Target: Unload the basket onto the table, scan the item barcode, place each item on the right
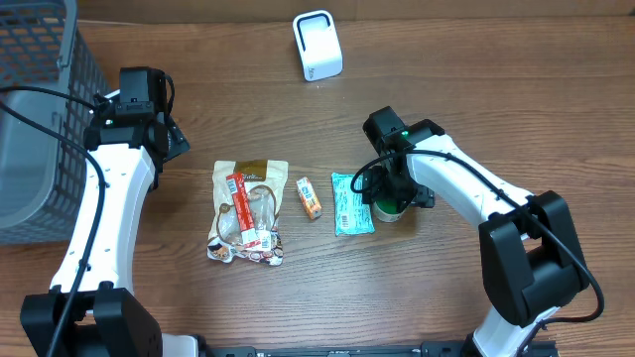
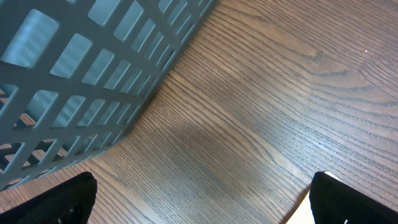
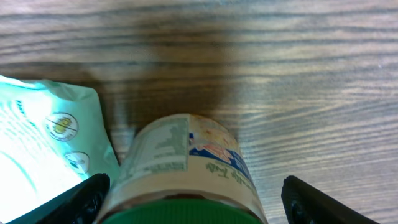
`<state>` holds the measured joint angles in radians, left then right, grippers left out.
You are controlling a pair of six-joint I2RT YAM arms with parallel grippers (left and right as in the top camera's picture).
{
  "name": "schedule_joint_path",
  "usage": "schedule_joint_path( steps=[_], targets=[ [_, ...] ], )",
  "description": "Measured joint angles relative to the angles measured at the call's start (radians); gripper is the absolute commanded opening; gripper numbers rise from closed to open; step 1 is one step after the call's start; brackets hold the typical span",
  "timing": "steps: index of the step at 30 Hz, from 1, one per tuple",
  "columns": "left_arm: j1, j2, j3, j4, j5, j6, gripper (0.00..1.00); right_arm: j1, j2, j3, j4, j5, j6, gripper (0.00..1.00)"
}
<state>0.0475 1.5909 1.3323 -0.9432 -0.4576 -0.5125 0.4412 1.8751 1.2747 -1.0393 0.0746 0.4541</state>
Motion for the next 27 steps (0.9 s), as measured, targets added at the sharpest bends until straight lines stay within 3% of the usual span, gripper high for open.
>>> schedule_joint_path(
  steps=[27],
  targets=[
    [0.0, 0.0, 0.0, 0.0, 0.0, 0.0, 1.0, 0.0, 0.0, 0.0, 0.01, 0.0, -0.01, 0.83]
  ],
)
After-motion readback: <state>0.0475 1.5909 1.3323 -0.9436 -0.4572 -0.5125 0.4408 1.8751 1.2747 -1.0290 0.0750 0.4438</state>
